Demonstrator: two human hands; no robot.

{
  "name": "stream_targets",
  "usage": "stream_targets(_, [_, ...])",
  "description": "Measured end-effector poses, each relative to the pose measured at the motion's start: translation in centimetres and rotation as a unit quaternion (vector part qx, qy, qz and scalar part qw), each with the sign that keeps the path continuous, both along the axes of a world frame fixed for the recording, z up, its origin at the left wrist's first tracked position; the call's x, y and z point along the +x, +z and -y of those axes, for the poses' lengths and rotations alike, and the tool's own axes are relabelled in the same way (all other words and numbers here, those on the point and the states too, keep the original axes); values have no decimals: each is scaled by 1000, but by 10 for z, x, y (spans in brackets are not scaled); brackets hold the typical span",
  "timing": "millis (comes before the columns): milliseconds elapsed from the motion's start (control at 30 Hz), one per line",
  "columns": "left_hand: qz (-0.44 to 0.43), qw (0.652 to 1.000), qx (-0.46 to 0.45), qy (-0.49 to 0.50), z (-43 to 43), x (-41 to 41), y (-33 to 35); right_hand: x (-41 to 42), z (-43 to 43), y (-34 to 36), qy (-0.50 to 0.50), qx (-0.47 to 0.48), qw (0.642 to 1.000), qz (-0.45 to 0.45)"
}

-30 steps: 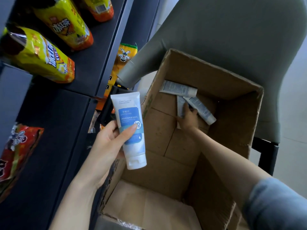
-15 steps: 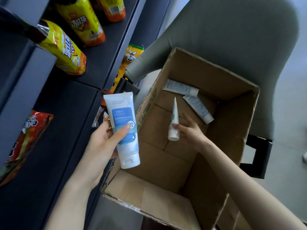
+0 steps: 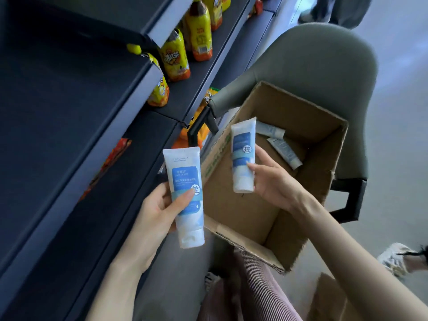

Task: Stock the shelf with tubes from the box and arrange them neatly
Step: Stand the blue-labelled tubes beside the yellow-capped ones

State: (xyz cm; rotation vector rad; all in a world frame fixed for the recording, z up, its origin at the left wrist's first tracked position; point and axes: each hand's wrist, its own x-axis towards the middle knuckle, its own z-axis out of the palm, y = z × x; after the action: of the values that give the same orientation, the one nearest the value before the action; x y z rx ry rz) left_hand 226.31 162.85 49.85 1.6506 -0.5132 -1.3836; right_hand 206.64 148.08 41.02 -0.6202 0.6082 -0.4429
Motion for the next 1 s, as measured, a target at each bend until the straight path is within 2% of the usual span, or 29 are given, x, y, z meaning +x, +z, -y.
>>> stream_targets(300, [95,983,-115,103,-96,16,78,23,-72,107,60,-101,993,-2])
stream_targets(467, [143,962,-182,147,-148,26,130,48,-106,183,96,-182,978,-33])
stream_targets(633, [192,936,-240,174,-191,39,186,83,-139,251,115,-260,959,-5])
stream_targets(800, [247,903,-285,205,-239,52,239,122,-173,310,170,-331,927,58])
stream_targets(1000, [336,861,-292,245,-293,53,278,163,-215,352,226,-410,878,105])
